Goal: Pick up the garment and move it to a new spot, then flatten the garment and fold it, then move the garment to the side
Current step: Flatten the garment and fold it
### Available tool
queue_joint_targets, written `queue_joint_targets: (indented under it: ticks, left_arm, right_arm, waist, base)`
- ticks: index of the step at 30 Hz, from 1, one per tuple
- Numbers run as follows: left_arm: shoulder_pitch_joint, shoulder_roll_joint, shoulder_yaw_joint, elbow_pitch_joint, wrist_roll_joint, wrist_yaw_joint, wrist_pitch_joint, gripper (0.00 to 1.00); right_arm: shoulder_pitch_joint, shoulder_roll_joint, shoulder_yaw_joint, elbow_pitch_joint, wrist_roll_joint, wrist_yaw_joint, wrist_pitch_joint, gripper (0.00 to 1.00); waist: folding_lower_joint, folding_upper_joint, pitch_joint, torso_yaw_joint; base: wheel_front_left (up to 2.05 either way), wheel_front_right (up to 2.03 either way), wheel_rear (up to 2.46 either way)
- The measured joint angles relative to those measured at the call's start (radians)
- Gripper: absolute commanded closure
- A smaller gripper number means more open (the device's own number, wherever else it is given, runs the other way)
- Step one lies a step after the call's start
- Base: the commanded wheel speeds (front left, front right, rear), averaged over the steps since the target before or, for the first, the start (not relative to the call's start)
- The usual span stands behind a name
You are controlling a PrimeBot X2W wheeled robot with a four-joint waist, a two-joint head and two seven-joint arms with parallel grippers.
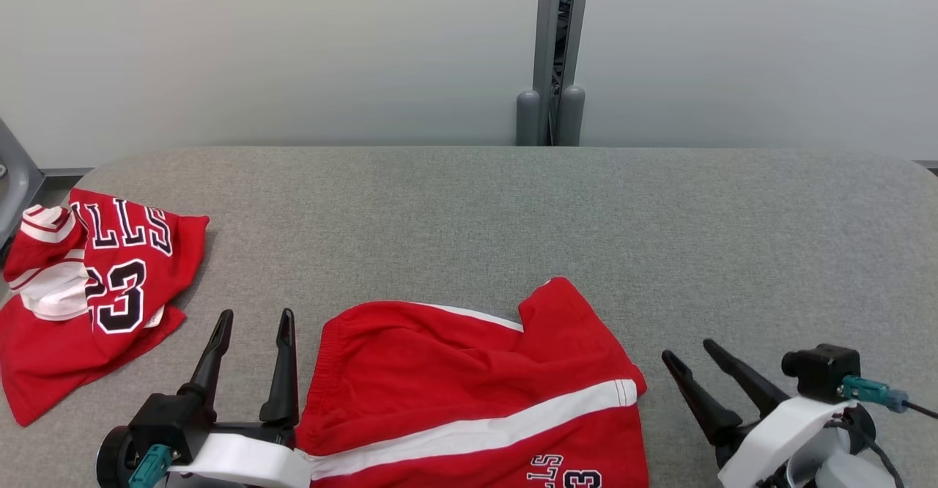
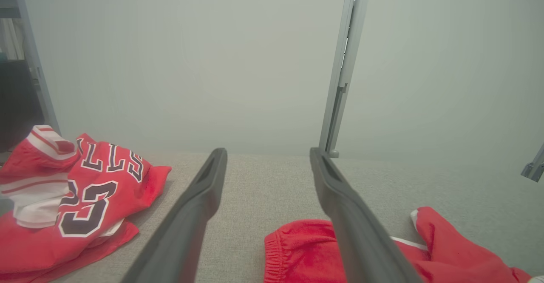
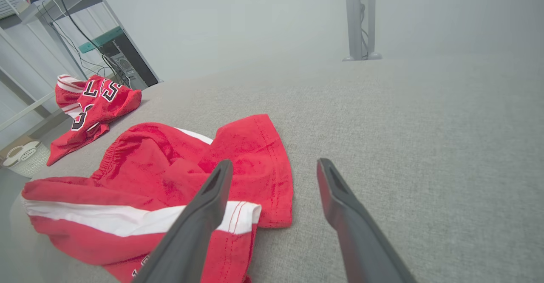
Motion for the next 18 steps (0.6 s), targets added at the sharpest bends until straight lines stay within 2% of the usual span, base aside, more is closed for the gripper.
queue_joint_targets:
  ticks: [12, 18]
  left_arm:
    - [0.03, 0.001, 0.043, 0.003, 0.042, -0.008, 0.0, 0.0]
    - [0.061, 0.016, 0.063, 0.022, 0.077, -0.008, 0.0, 0.0]
  right_arm:
    - [0.099, 0.136, -0.39, -0.033, -0.312, 0.0, -0.004, 0.0]
    - [0.155, 0.184, -0.51, -0.061, -0.428, 0.0, -0.004, 0.0]
  waist:
    - [0.0, 0.0, -0.021, -0.024]
    - [0.0, 0.0, -0.033, -0.04]
  base:
    - [0.0, 0.0, 0.0]
    - [0.0, 0.0, 0.0]
